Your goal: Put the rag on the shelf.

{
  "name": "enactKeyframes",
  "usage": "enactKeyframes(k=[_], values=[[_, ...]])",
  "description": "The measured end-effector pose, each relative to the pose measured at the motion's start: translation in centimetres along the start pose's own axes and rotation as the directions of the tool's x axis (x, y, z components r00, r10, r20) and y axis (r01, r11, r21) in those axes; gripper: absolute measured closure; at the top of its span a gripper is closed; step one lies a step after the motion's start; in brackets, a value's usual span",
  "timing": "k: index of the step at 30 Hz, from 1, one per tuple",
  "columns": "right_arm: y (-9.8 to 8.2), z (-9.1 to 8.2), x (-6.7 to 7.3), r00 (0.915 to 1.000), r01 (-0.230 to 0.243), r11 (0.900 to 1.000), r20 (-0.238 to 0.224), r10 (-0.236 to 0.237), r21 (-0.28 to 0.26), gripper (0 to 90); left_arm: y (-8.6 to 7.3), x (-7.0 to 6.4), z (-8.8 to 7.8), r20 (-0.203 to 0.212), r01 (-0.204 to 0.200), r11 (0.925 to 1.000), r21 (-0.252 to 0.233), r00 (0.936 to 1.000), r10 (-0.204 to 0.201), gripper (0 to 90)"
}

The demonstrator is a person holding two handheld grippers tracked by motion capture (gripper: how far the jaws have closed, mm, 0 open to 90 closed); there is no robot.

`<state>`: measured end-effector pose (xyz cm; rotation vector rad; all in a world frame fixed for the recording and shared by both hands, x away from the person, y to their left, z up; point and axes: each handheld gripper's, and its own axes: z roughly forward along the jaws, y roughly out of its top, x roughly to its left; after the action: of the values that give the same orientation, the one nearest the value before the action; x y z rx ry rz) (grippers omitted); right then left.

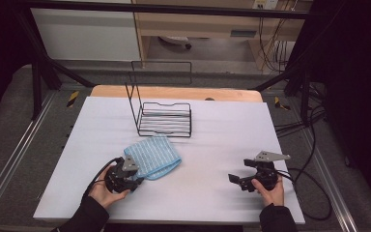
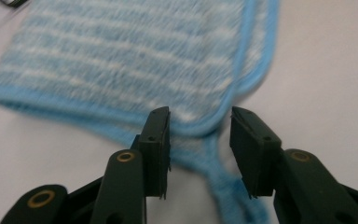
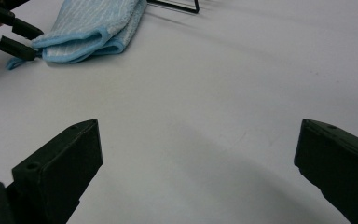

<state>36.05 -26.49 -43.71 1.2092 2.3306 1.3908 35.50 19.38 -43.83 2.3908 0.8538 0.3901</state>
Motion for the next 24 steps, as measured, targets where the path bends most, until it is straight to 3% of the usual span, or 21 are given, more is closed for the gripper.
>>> enactKeyframes(k=[4,5,9,18,24], values=[[0.0,0.1,-0.1,1.0,0.007,1.0,-0.001,-0.007,0.0,1.3,0.0,0.4,0.1,0.017,0.022,0.9997,-0.011,0.9996,-0.021,66.2],[0.0,0.1,-0.1,1.0,0.007,1.0,-0.001,-0.007,0.0,1.3,0.0,0.4,0.2,0.018,0.021,0.9997,-0.01,0.9996,-0.02,66.2],[0.0,0.1,-0.1,1.0,0.007,1.0,0.0,-0.007,0.0,1.4,0.3,0.2,0.3,0.013,0.005,0.9999,-0.011,0.9999,-0.005,80.1],[0.0,0.1,-0.1,1.0,0.008,1.0,-0.001,-0.008,0.001,1.4,0.6,0.9,0.2,0.061,0.03,0.9996,0.002,0.9977,-0.03,87.2],[0.0,0.1,-0.1,1.0,0.007,1.0,-0.004,-0.007,0.003,1.4,0.6,1.4,-0.2,0.116,0.074,0.9973,0.003,0.9906,-0.074,87.9]])
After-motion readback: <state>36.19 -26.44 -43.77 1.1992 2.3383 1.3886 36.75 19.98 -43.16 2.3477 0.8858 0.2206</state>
